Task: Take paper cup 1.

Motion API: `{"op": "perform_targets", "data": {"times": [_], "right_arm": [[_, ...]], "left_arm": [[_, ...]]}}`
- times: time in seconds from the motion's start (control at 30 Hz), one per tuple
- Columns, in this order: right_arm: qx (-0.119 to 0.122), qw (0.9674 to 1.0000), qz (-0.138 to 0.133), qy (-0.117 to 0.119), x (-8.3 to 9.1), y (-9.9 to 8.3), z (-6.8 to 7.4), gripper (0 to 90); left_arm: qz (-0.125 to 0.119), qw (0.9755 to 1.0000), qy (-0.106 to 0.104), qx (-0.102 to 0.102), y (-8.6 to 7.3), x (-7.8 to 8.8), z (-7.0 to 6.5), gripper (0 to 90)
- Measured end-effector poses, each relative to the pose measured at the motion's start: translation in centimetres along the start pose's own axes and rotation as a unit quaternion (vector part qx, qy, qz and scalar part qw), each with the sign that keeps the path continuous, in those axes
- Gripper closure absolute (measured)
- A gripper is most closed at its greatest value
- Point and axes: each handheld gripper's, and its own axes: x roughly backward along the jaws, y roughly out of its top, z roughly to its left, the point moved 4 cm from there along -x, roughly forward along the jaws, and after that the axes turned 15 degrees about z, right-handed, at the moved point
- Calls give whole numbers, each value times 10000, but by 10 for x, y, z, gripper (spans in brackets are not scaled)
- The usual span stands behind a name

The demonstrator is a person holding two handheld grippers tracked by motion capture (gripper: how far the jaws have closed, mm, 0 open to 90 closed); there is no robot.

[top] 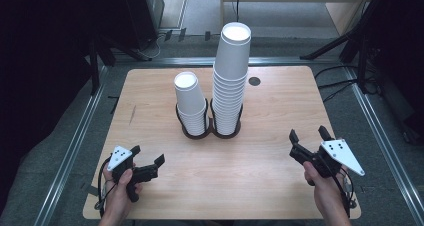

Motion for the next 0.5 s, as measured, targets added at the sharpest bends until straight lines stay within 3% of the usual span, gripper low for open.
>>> {"op": "perform_targets", "data": {"times": [0.07, 0.23, 0.3, 0.37, 0.43, 0.5], "right_arm": [[71, 9999, 58, 107, -1, 3, 5, 133], [135, 9995, 40, 277, -2, 13, 16, 133], [161, 9994, -8, 309, -3, 17, 20, 133], [173, 9992, -77, 354, -3, 22, 23, 121], [174, 9989, -131, 412, -3, 27, 26, 111], [234, 9985, -193, 466, -3, 34, 31, 111]], "left_arm": [[-41, 9999, -96, -42, 5, -1, -4, 0], [-152, 9996, -3, -237, 15, -4, -11, 0], [-201, 9976, 237, -614, 18, -7, -16, 0], [-81, 9956, 419, -836, 19, -10, -20, 0], [-72, 9948, 409, -930, 22, -13, -25, 0], [-178, 9957, 256, -877, 26, -13, -29, 0]]}}
